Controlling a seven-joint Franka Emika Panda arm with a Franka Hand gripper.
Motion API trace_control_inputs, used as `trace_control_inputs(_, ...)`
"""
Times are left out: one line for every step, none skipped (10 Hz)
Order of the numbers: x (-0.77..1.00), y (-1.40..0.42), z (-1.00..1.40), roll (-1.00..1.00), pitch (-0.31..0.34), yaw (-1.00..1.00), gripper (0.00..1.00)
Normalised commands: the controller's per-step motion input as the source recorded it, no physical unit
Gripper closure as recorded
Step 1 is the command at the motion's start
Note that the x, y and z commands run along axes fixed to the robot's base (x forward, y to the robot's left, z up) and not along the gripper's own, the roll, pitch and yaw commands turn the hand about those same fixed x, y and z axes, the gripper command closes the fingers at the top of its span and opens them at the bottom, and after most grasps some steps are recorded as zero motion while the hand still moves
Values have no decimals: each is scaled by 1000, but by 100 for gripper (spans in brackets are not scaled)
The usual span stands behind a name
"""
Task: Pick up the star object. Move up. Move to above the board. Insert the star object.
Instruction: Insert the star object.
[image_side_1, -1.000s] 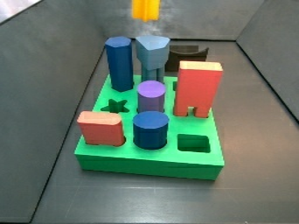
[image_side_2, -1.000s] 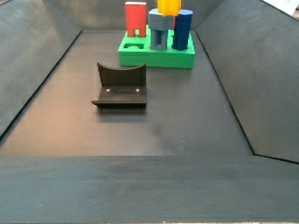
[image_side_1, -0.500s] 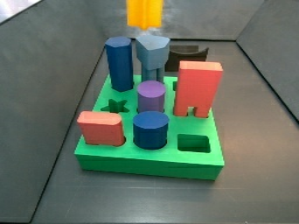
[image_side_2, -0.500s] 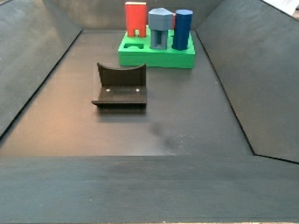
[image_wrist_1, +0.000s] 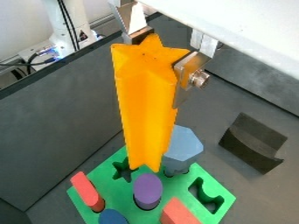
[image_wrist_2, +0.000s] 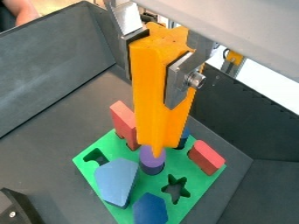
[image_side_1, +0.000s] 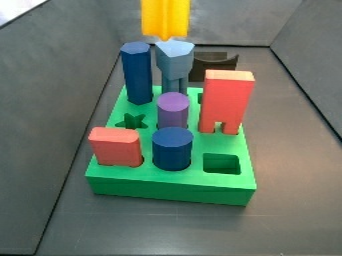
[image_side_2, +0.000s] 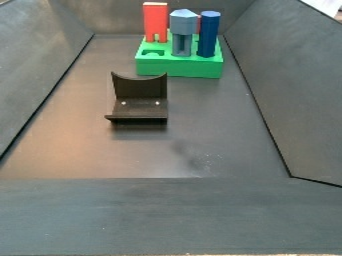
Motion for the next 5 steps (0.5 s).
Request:
trace_control_inputs(0, 3, 0, -4, 0, -3, 100)
trace_control_inputs(-63, 0, -60, -34, -43, 0, 100)
trace_control_inputs(-234, 0, -386, -6, -90, 0, 100)
trace_control_inputs(-551, 0, -546, 21, -144, -123, 100)
trace_control_inputs(-734, 0, -486, 31, -144, -211, 100)
